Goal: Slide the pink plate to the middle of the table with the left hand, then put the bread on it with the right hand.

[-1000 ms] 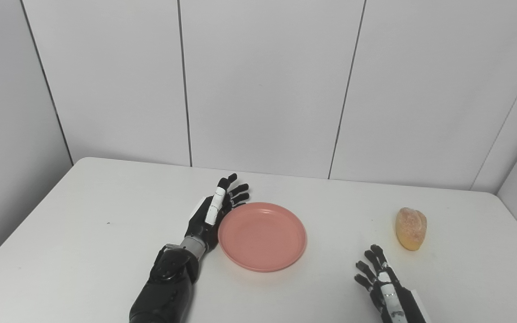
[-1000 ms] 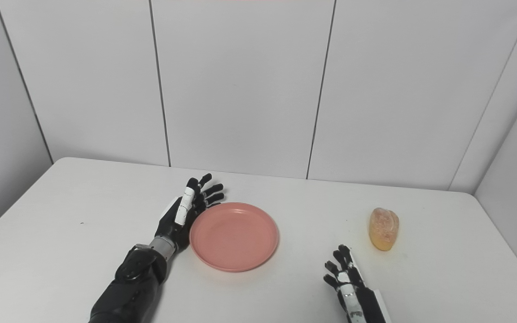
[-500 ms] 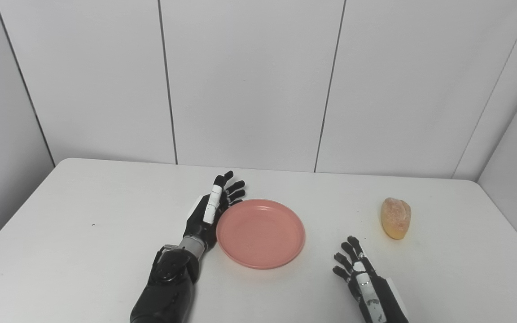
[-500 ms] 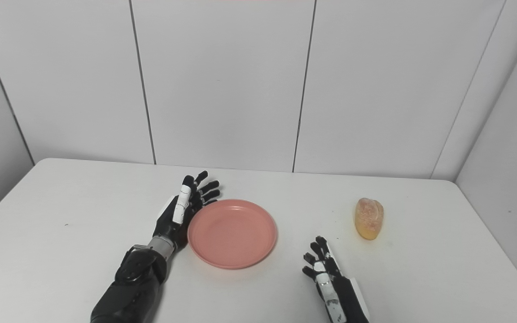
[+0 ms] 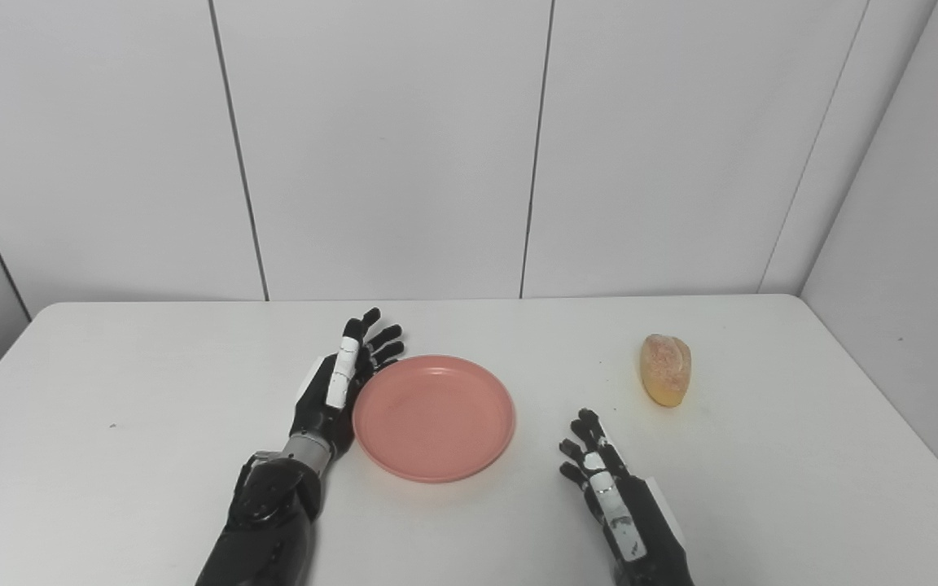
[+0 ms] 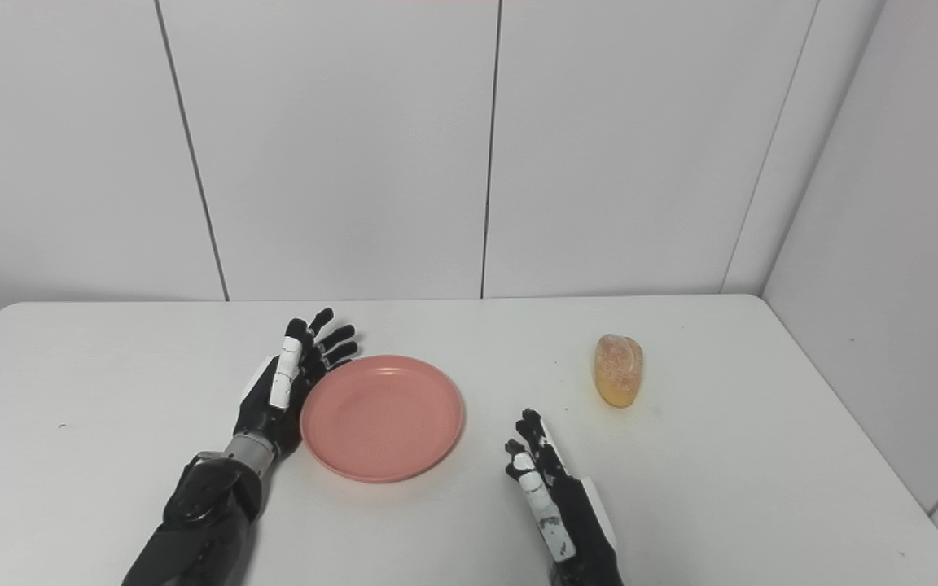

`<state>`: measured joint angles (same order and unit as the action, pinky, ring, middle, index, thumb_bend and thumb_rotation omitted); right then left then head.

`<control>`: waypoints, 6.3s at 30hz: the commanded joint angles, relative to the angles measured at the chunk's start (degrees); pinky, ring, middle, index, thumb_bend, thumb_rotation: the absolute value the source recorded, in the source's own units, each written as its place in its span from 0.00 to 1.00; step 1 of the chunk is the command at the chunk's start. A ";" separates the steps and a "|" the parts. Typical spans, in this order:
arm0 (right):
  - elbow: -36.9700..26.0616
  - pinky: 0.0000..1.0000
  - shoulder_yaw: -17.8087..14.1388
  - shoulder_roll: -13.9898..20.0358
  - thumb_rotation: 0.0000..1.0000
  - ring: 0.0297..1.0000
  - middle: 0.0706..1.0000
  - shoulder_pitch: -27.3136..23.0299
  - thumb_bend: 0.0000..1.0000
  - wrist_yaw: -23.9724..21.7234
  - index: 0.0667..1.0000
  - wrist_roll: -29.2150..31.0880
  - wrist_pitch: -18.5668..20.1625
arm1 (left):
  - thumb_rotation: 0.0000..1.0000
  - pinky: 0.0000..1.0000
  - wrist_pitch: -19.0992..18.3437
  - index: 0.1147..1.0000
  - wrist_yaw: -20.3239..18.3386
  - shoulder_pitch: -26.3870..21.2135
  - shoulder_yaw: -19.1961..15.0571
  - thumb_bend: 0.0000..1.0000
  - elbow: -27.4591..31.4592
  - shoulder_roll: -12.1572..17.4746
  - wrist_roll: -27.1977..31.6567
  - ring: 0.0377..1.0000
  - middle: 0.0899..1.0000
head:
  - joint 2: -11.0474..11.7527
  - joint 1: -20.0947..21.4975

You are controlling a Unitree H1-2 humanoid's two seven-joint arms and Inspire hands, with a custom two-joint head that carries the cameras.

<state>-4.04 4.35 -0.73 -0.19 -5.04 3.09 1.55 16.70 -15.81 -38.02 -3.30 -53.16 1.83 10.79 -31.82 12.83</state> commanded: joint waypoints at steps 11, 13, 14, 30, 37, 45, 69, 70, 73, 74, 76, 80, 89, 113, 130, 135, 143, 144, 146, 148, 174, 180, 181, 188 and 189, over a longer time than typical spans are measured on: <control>3.13 0.90 2.33 -2.62 0.92 0.93 0.98 -1.69 0.73 1.11 0.99 -2.67 -3.50 | 0.94 0.88 -0.49 0.96 -3.84 1.41 -0.55 0.98 -1.18 1.77 1.06 0.88 0.88 | 1.07 5.61; 3.49 0.90 2.46 -2.90 0.92 0.93 0.98 -1.71 0.73 1.38 0.99 -3.02 -3.75 | 0.95 0.89 -0.57 0.96 -4.43 1.43 -0.64 0.98 -1.03 1.85 1.21 0.88 0.88 | 1.21 6.04; 3.61 0.90 2.49 -3.03 0.92 0.93 0.98 -1.70 0.73 1.49 0.99 -3.22 -3.83 | 0.96 0.89 -0.46 0.97 -4.69 1.40 -0.66 0.97 -1.09 1.88 1.20 0.89 0.89 | 1.21 6.04; 2.81 0.89 2.06 -2.12 0.93 0.92 0.98 -1.08 0.74 0.97 0.99 -3.29 -3.95 | 0.97 0.89 0.18 0.96 -4.13 1.82 -0.96 0.96 -1.24 0.55 0.57 0.88 0.88 | 1.19 3.47; 2.48 0.88 1.79 -1.87 0.92 0.92 0.97 -0.96 0.74 0.55 0.99 -2.68 -3.83 | 0.96 0.89 0.19 0.96 -3.94 2.01 -0.52 0.96 -0.70 0.18 0.12 0.88 0.88 | 1.02 2.88; 1.39 0.79 3.09 -1.38 0.82 0.86 0.91 -1.77 0.73 7.09 0.92 -15.59 -2.18 | 0.97 0.89 0.31 0.96 -3.67 1.52 -0.73 0.96 -1.68 0.42 -0.17 0.88 0.88 | 1.33 2.25; -13.61 0.54 -2.09 1.50 0.72 0.72 0.83 -23.77 0.89 -0.42 0.86 -52.96 25.34 | 0.95 0.90 1.40 0.97 -5.17 0.13 -2.16 0.95 -5.44 1.54 0.59 0.89 0.88 | 2.74 3.33; -13.28 0.53 -2.35 1.42 0.72 0.72 0.82 -24.51 0.89 -0.93 0.85 -54.02 25.35 | 0.95 0.90 1.50 0.97 -5.22 0.05 -2.20 0.95 -5.61 1.56 0.62 0.89 0.88 | 2.74 3.33; -10.79 0.51 -2.28 1.79 0.71 0.71 0.82 -27.45 0.91 -0.79 0.85 -59.63 25.36 | 0.96 0.90 1.67 0.97 -5.05 -0.12 -2.18 0.95 -5.96 1.66 0.46 0.89 0.88 | 2.93 3.42; -9.76 0.52 -2.19 2.00 0.68 0.73 0.82 -28.34 0.93 -0.60 0.85 -62.14 25.36 | 0.95 0.90 1.72 0.96 -4.99 -0.16 -2.18 0.95 -6.04 1.66 0.42 0.89 0.88 | 3.03 3.37; -7.54 0.52 -2.41 2.32 0.64 0.73 0.83 -30.00 0.94 -0.35 0.84 -66.37 25.36 | 0.95 0.90 1.96 0.96 -5.01 -0.20 -2.16 0.96 -6.15 1.67 0.41 0.89 0.88 | 3.15 3.28; -1.42 0.51 -5.65 2.30 0.54 0.73 0.83 -33.79 0.94 0.39 0.86 -71.20 25.36 | 0.96 0.90 2.05 0.97 -5.13 -0.27 -2.22 0.97 -6.23 1.68 0.53 0.89 0.88 | 3.23 3.14; 10.85 0.51 -14.69 2.24 0.53 0.74 0.86 -39.63 0.95 -1.81 0.87 -78.10 25.37 | 0.95 0.88 2.11 0.95 -4.98 -0.21 -2.40 0.98 -6.26 1.82 0.59 0.88 0.87 | 3.32 2.97; 28.43 0.37 -22.81 2.65 0.60 0.58 0.81 -43.65 0.95 -8.48 0.87 -84.48 25.37 | 0.96 0.90 1.15 0.97 -5.24 0.92 -2.15 0.95 -4.68 1.46 1.05 0.90 0.88 | 2.62 2.33; 38.58 0.44 -18.17 4.63 0.59 0.62 0.77 -43.14 0.95 0.64 0.85 -75.80 25.36 | 0.97 0.89 0.72 0.97 -4.62 1.72 -1.91 0.94 -3.49 1.54 0.66 0.89 0.88 | 2.26 1.52; 39.93 0.27 -14.68 6.04 0.28 0.36 0.46 -42.40 0.83 8.45 0.78 -67.67 24.97 | 0.97 0.90 0.36 0.97 -4.64 1.87 -1.75 0.95 -3.13 1.56 0.59 0.90 0.88 | 2.20 1.58; 42.04 0.21 -9.04 8.57 0.00 0.28 0.41 -42.56 0.53 13.07 0.47 -60.64 25.36 | 0.97 0.90 0.46 0.97 -4.54 1.47 -1.52 0.95 -3.64 1.60 0.44 0.90 0.88 | 2.15 1.50; 42.16 0.21 -8.82 8.81 0.00 0.28 0.42 -42.67 0.53 11.79 0.46 -60.93 25.36 | 0.97 0.90 0.49 0.97 -4.50 1.41 -1.52 0.95 -3.71 1.61 0.42 0.90 0.88 | 2.15 1.50; 42.35 0.21 -8.69 9.10 0.00 0.28 0.43 -42.87 0.53 9.81 0.46 -61.67 25.37 | 0.97 0.90 0.55 0.97 -4.42 1.32 -1.50 0.96 -3.77 1.61 0.37 0.90 0.88 | 2.14 1.54; 42.31 0.22 -8.88 9.18 0.00 0.28 0.43 -42.97 0.53 8.35 0.46 -62.47 25.36 | 0.97 0.89 0.59 0.97 -4.26 1.24 -1.48 0.96 -3.81 1.58 0.29 0.90 0.88 | 2.12 1.49; 17.29 0.22 0.46 10.20 0.00 0.28 0.36 -39.57 0.53 5.22 0.47 -58.48 25.22 | 0.96 0.89 0.51 0.96 -3.48 0.69 -1.21 0.96 -3.83 1.05 0.08 0.88 0.86 | 2.29 -1.40; 8.95 0.21 2.68 10.36 0.00 0.28 0.43 -39.24 0.53 2.54 0.45 -59.32 25.33 | 0.95 0.88 0.60 0.96 -2.56 0.93 -0.96 0.99 -3.71 0.67 -0.36 0.88 0.86 | 1.92 -3.55; 8.20 0.21 3.03 10.36 0.00 0.28 0.43 -39.19 0.53 2.71 0.45 -59.09 25.28 | 0.95 0.88 0.62 0.96 -2.40 0.99 -0.91 0.98 -3.64 0.58 -0.41 0.87 0.86 | 1.92 -3.55; 3.85 0.20 5.59 11.32 0.00 0.26 0.39 -38.53 0.53 2.31 0.46 -56.00 23.21 | 0.96 0.88 0.59 0.96 -2.09 1.28 -0.82 0.93 -3.40 -0.24 -0.72 0.88 0.86 | 1.72 -7.45; 3.54 0.21 5.86 11.53 0.00 0.27 0.37 -38.44 0.52 2.12 0.47 -55.34 22.78 | 0.96 0.88 0.63 0.96 -1.98 1.27 -0.81 0.94 -3.46 -0.36 -0.83 0.88 0.86 | 1.64 -8.10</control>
<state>1.59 10.07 9.72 -36.72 -3.27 -52.85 26.99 17.13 -18.41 -38.91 -4.40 -55.03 2.79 10.02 -30.06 5.45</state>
